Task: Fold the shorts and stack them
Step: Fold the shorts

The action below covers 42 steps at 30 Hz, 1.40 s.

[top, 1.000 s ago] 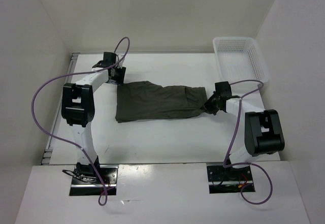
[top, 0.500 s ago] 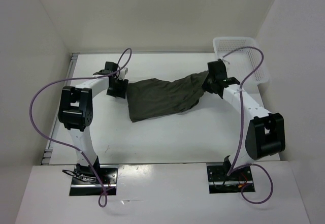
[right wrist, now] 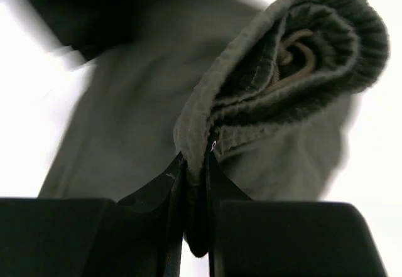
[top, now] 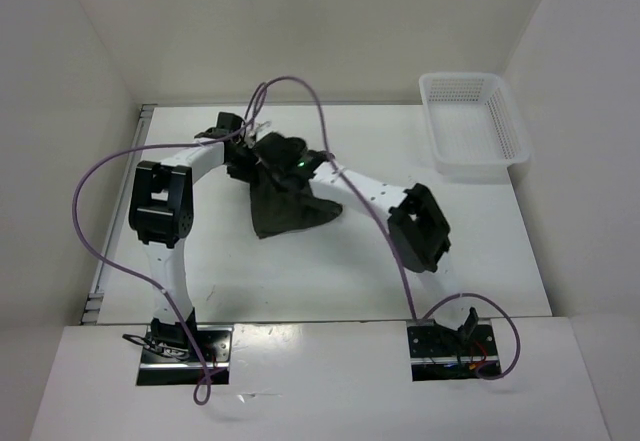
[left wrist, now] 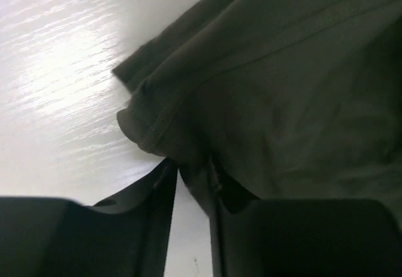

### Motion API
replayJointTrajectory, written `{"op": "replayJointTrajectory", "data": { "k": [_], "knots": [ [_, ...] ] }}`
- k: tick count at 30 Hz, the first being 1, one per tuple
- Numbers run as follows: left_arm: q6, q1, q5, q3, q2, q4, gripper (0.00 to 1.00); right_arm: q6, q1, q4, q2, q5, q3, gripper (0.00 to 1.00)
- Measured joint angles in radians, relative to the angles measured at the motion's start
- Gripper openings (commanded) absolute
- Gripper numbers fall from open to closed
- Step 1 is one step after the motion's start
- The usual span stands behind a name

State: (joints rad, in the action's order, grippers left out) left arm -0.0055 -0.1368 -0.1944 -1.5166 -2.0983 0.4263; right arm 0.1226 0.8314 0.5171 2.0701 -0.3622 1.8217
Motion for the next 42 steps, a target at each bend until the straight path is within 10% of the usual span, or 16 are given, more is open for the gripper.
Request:
{"op": "replayJointTrajectory", "data": {
  "k": [9, 13, 24, 33, 42],
  "knots": [
    [-0.002, 0.007, -0.035, -0.042, -0.027, 0.032, 0.3, -0.082, 0.143, 0.055, 0.149, 0.113, 0.125, 0.02],
    [-0.003, 0.013, -0.043, -0.055, -0.036, 0.043, 0.36, -0.08, 0.139, 0.058, 0.163, 0.143, 0.142, 0.52],
    [0.001, 0.115, 0.095, -0.087, -0.034, 0.056, 0.58, -0.064, 0.148, 0.05, 0.127, 0.319, 0.224, 0.68],
    [0.001, 0.147, -0.005, -0.084, 0.234, 0.143, 0.62, 0.059, 0.095, -0.132, -0.328, 0.285, -0.277, 0.78],
    [0.001, 0.068, -0.2, 0.042, 0.205, 0.266, 0.69, 0.182, 0.043, -0.163, -0.355, 0.241, -0.652, 0.89]
  ]
}}
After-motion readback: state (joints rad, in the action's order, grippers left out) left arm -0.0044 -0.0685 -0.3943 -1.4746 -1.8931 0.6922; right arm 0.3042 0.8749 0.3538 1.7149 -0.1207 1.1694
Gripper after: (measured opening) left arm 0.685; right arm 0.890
